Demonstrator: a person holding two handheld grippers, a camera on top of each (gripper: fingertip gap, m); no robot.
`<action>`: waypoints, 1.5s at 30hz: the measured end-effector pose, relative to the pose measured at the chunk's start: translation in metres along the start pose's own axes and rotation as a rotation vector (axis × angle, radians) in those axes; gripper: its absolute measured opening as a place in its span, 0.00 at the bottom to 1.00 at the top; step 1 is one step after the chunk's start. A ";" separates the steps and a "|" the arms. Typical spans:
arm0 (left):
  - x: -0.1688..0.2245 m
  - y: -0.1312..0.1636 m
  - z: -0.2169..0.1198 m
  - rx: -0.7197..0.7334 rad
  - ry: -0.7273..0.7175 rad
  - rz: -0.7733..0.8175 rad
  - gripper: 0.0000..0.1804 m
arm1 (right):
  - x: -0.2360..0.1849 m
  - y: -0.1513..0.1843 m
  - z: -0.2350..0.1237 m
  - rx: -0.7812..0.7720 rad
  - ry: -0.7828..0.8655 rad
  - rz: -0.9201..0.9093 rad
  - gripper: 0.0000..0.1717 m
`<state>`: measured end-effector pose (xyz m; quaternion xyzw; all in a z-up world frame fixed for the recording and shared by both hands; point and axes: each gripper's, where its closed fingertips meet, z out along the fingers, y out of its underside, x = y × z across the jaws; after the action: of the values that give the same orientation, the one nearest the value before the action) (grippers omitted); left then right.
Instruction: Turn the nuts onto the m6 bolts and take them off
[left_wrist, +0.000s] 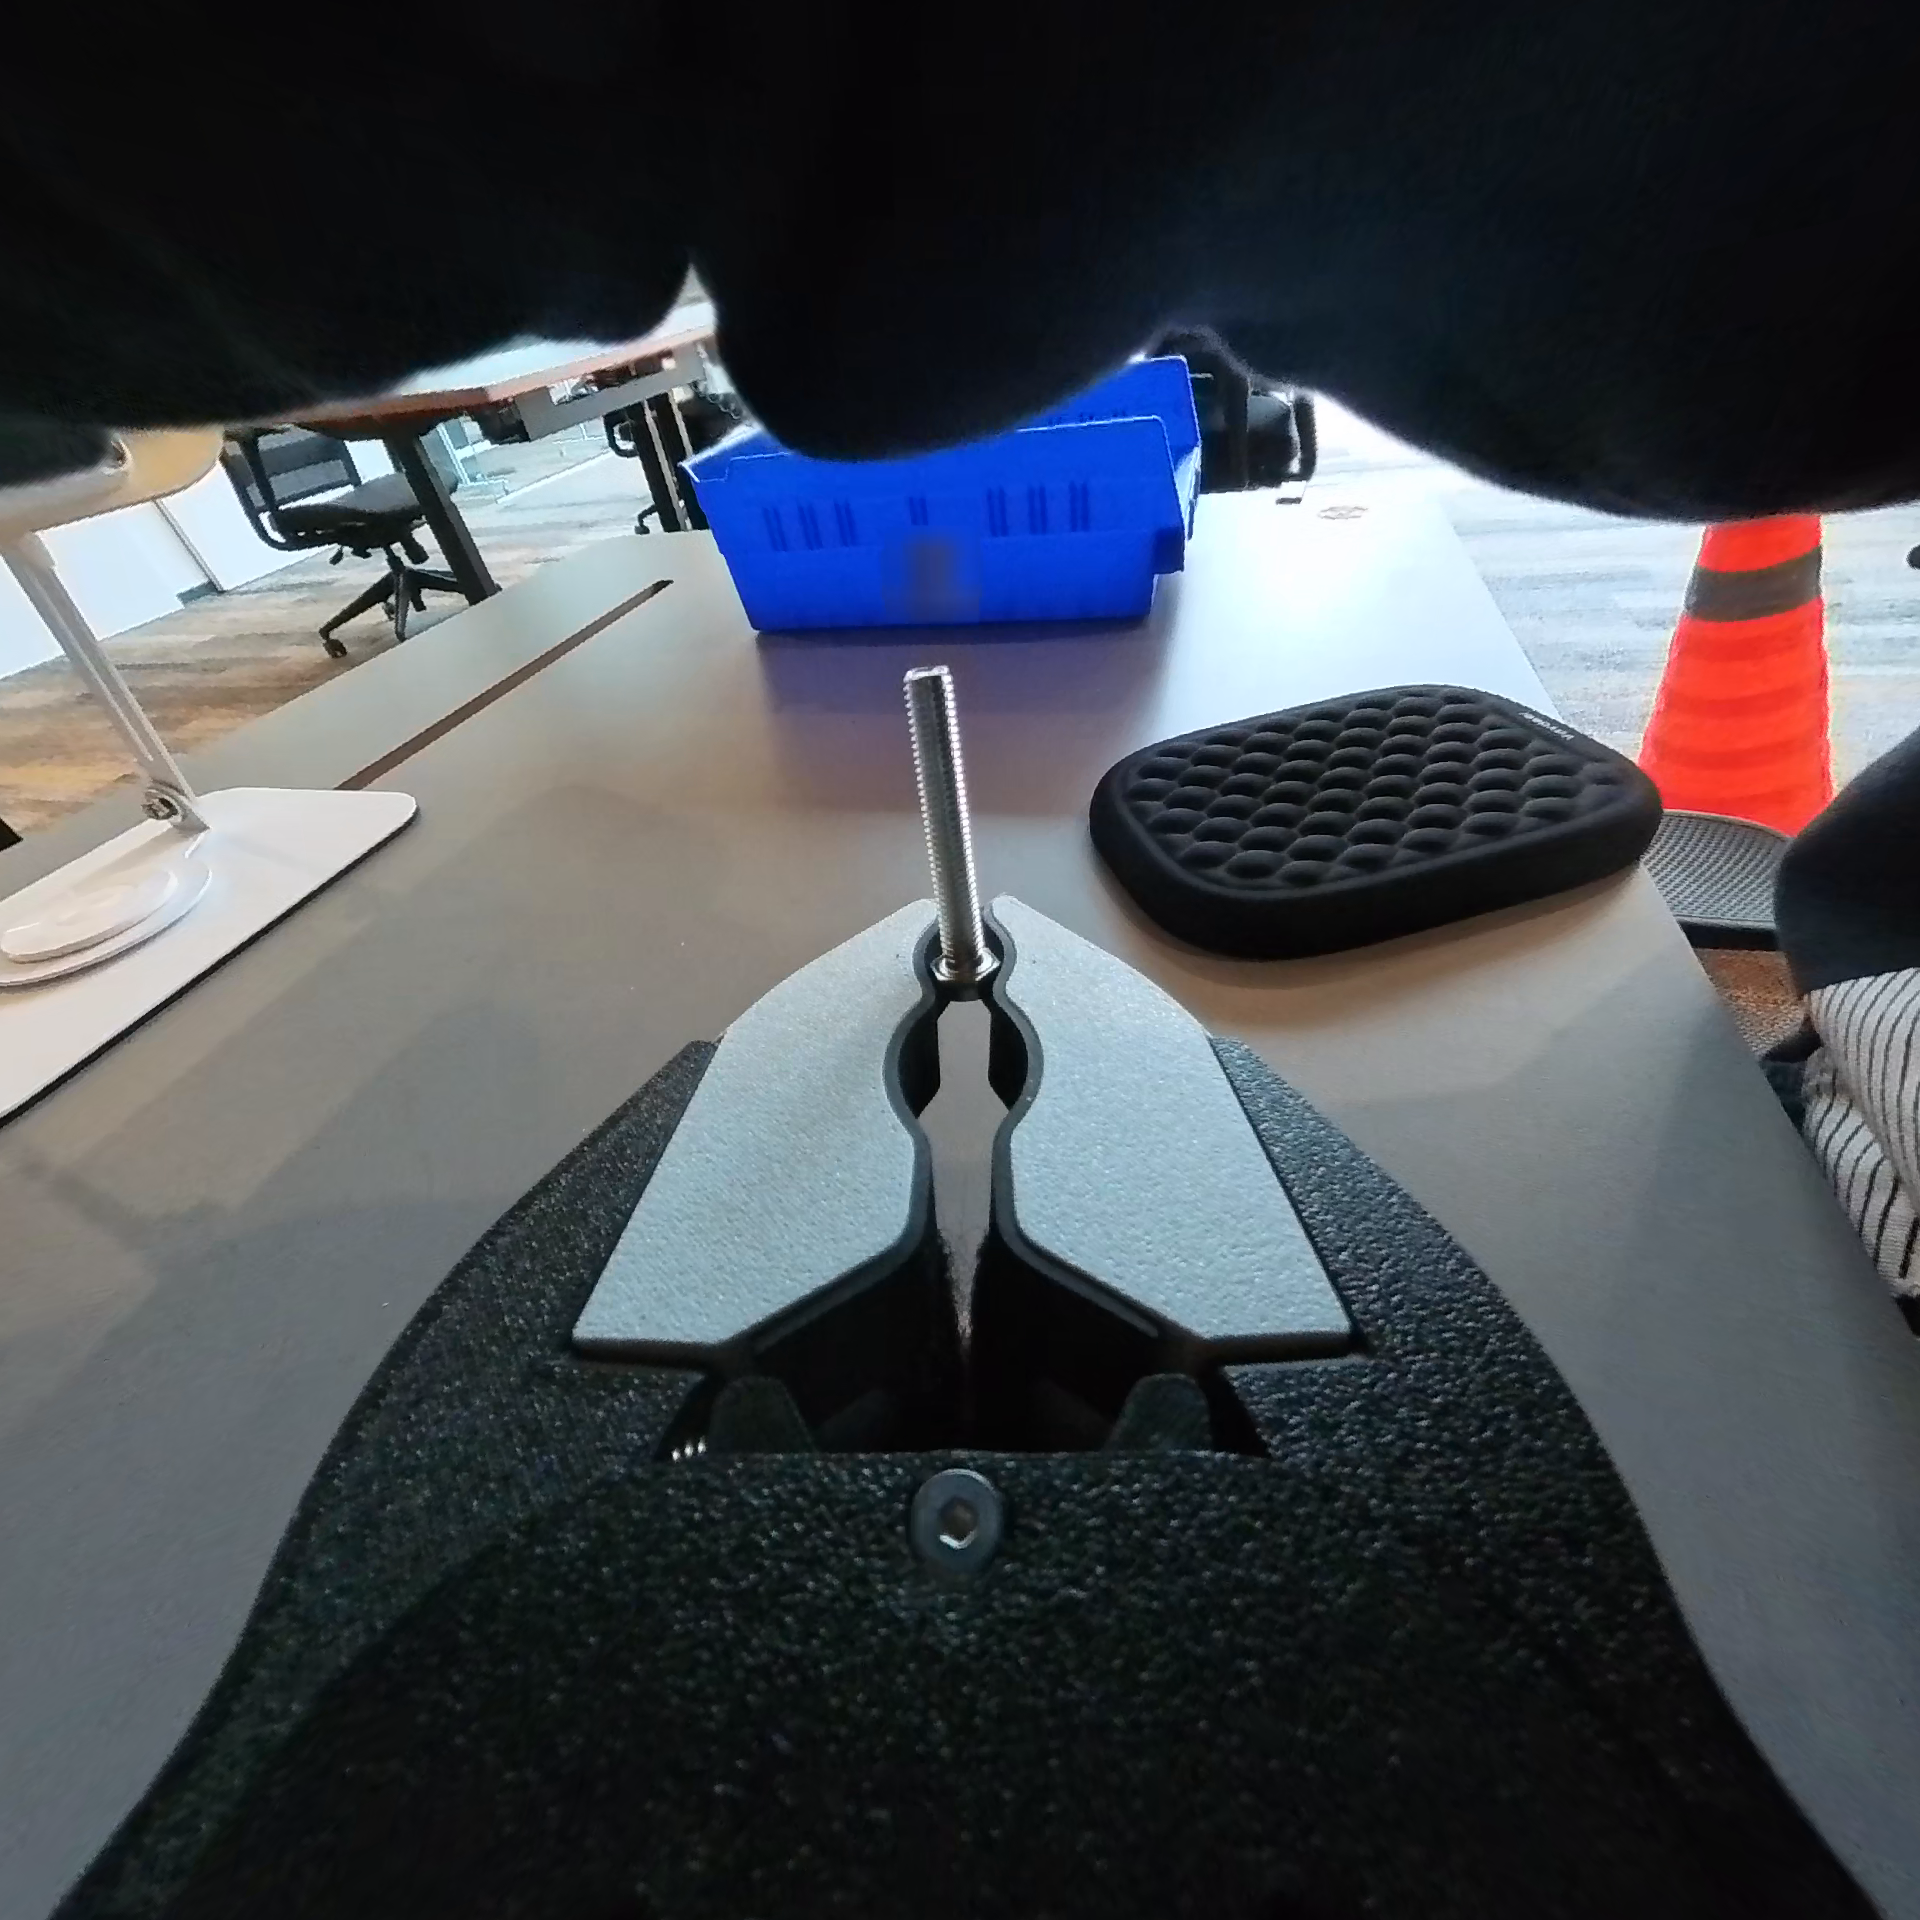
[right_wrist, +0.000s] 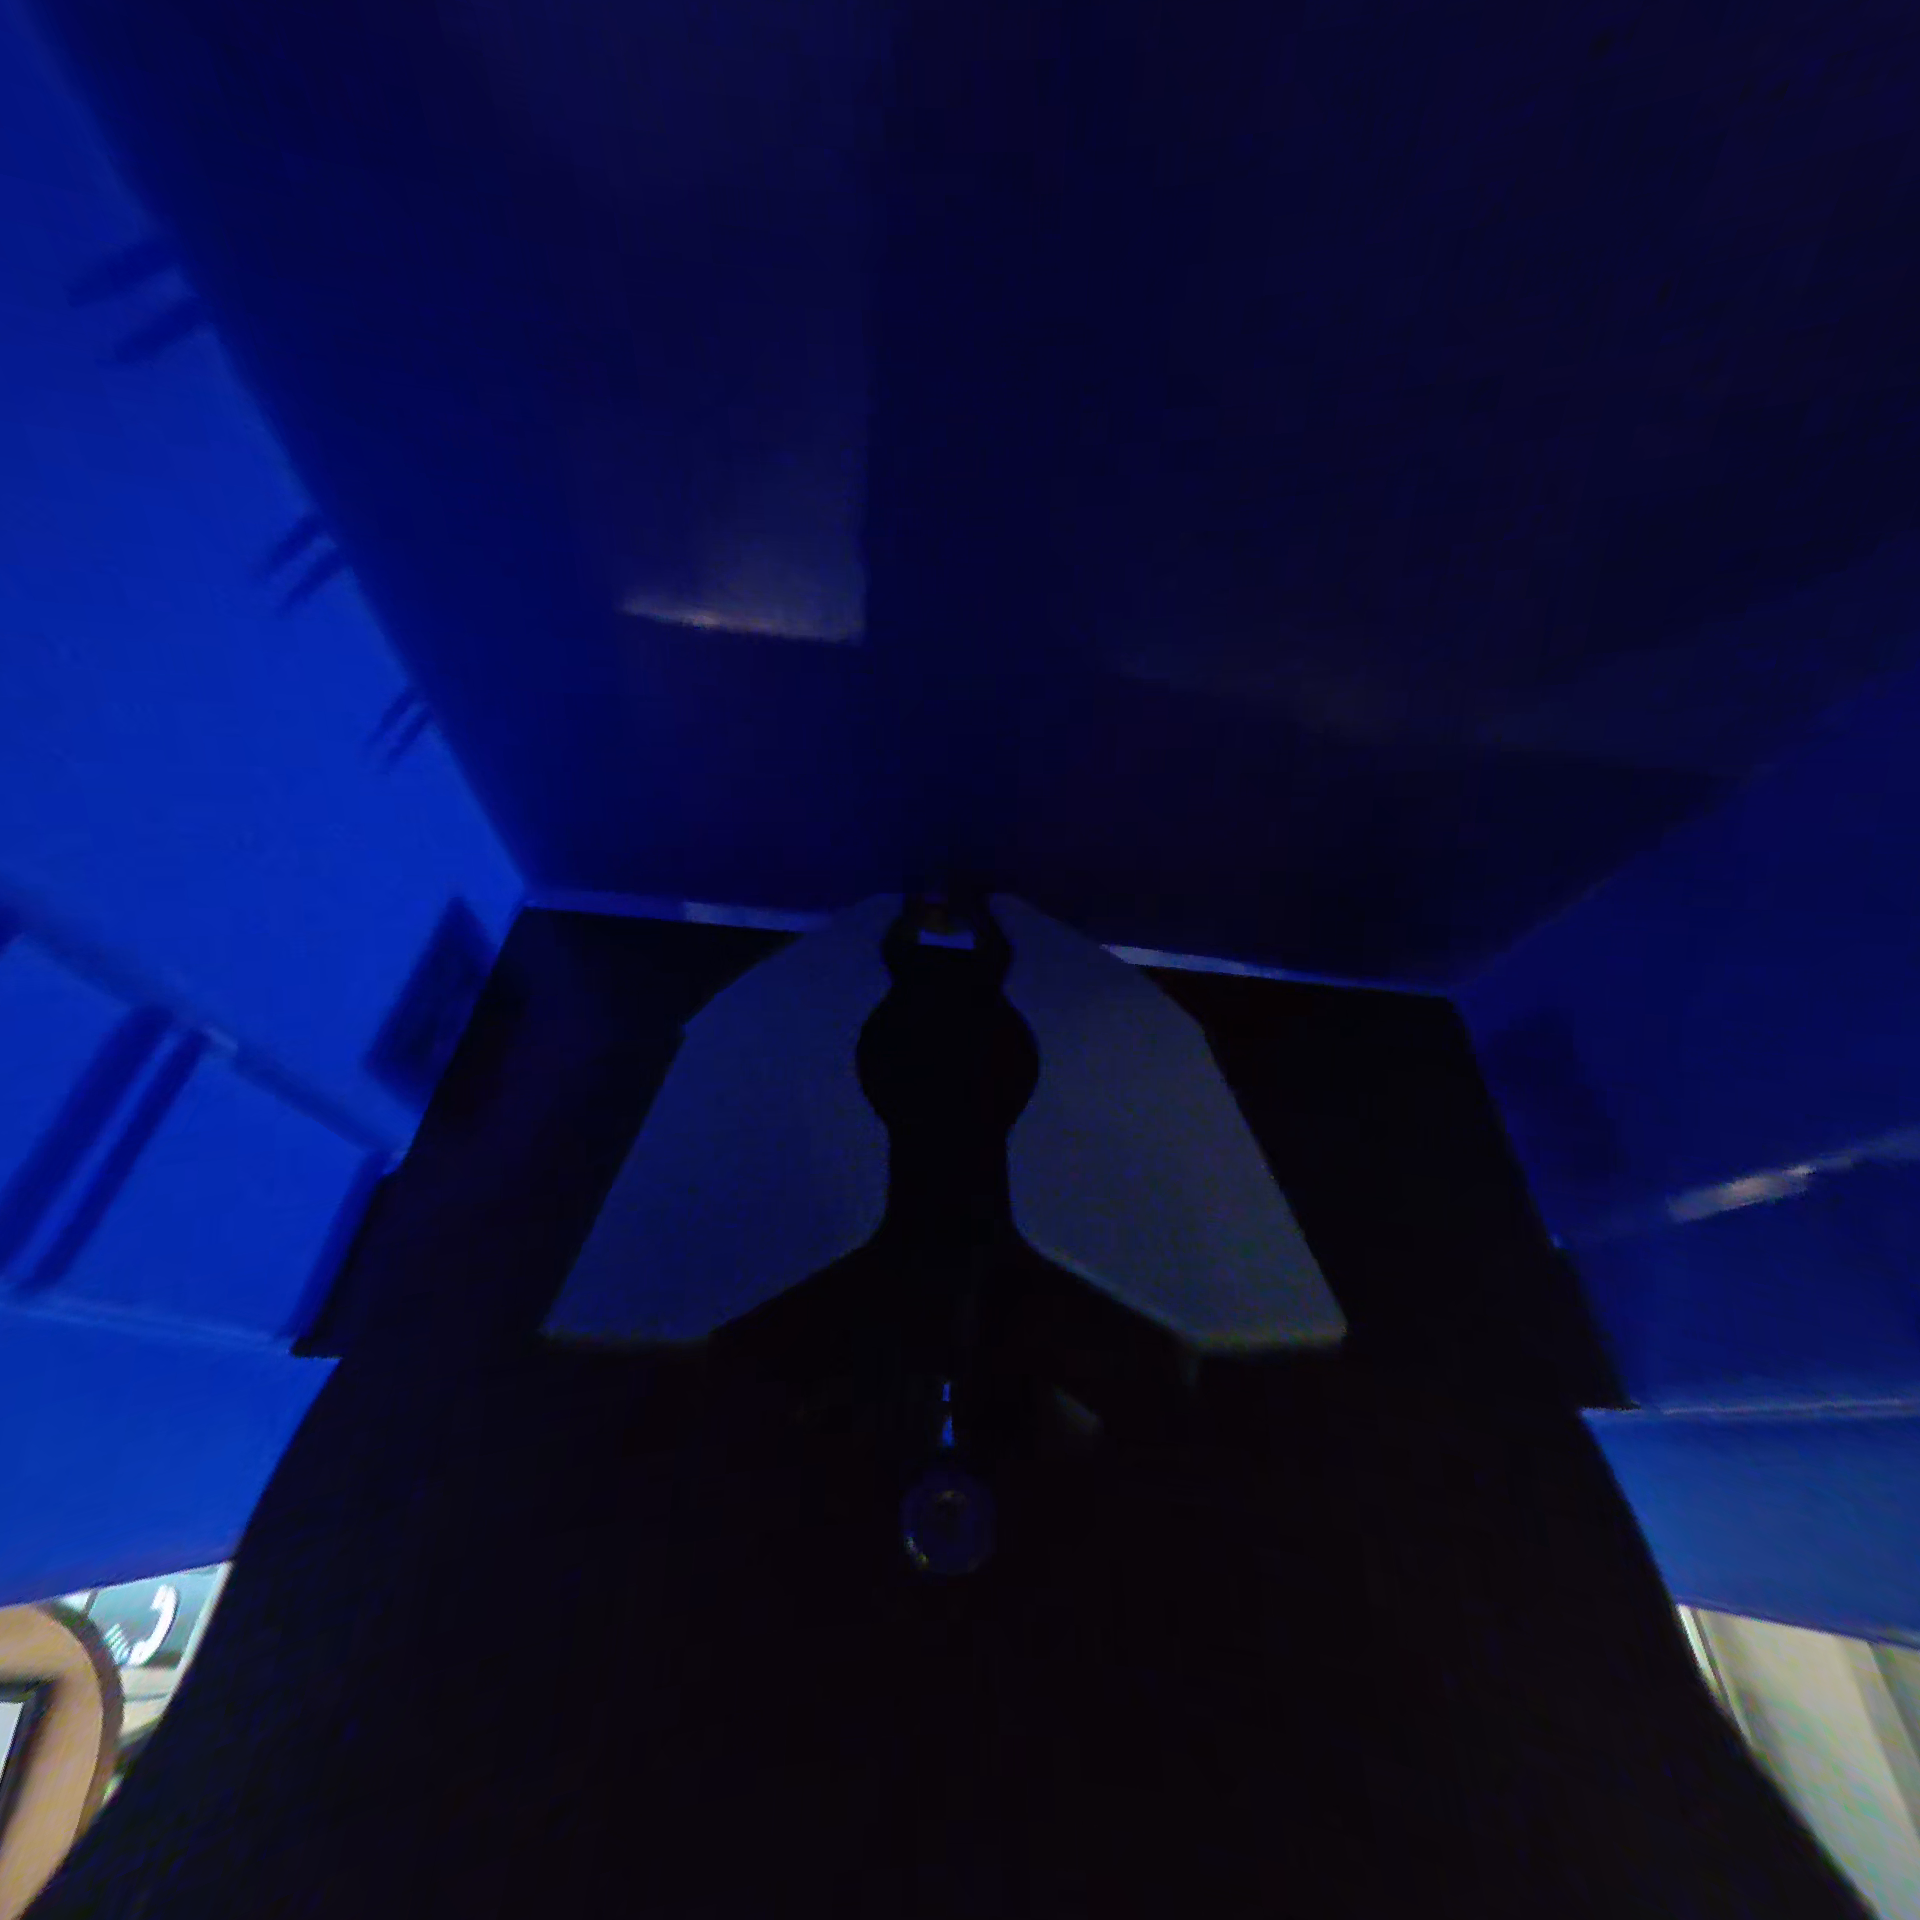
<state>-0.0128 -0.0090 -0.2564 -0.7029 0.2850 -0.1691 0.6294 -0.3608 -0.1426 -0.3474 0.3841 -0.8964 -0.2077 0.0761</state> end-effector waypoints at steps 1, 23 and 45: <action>0.000 0.000 0.000 0.000 0.001 -0.002 0.02 | 0.001 -0.001 -0.001 0.008 0.010 0.007 0.06; -0.006 -0.003 -0.003 0.033 -0.006 -0.054 0.02 | -0.202 -0.022 -0.244 0.504 0.161 0.600 0.05; -0.005 0.000 -0.002 0.017 0.027 -0.090 0.02 | -0.315 -0.080 -0.183 0.291 -0.148 0.689 0.06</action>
<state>-0.0178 -0.0072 -0.2551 -0.7074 0.2601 -0.2088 0.6231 -0.0356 -0.0232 -0.2094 0.0512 -0.9962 -0.0677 0.0213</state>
